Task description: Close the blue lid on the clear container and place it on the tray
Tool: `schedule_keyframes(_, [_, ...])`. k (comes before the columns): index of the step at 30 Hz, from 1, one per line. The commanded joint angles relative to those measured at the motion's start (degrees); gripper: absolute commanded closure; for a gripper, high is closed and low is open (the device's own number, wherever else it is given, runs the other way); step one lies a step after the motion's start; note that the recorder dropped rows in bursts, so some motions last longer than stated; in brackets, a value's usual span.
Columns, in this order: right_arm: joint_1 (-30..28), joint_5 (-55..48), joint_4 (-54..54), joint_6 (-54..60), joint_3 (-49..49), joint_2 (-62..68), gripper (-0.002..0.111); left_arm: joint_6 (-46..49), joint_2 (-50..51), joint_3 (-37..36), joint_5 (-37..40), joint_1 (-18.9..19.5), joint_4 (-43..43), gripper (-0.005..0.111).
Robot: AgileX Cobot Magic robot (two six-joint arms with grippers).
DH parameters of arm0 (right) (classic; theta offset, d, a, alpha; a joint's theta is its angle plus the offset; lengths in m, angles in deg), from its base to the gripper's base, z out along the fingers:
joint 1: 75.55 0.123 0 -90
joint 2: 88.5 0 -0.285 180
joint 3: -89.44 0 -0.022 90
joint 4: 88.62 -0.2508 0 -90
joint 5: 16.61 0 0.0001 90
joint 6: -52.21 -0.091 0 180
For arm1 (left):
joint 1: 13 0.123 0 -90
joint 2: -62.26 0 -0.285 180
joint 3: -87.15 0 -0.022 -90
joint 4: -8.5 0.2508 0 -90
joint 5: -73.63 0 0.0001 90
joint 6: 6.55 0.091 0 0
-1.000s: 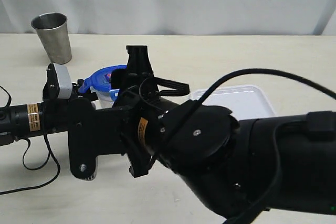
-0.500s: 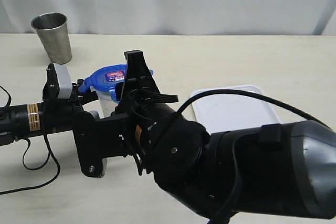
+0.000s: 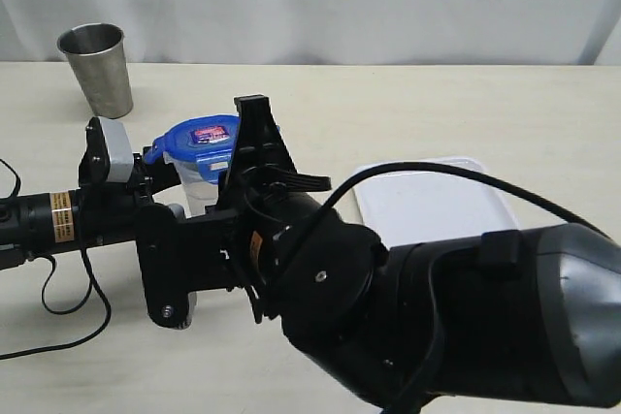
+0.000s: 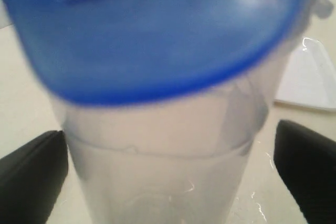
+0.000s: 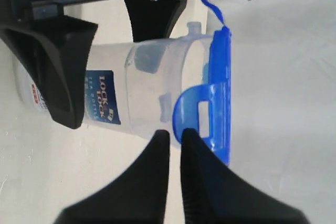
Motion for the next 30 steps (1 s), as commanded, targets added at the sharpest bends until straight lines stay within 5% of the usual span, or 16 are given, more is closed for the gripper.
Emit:
schedule_keyframes(1, [1.7, 0.9, -0.4, 0.0, 0.1, -0.4, 0.104, 0.0, 0.1, 0.1, -0.7, 0.3, -0.2, 0.003])
schedule_keyframes(9, [1.7, 1.8, -0.9, -8.9, 0.1, -3.9, 0.102, 0.0, 0.1, 0.3, -0.7, 0.3, -0.2, 0.003])
schedule_keyframes(17, [1.6, 3.7, -4.5, -5.7, 0.1, -2.5, 0.044, 0.0, 0.1, 0.3, -0.7, 0.3, -0.2, 0.003])
schedule_keyframes(30, [1.6, -5.6, 3.1, -7.5, 0.7, 3.3, 0.055, 0.0, 0.1, 0.3, -0.7, 0.3, -0.2, 0.003])
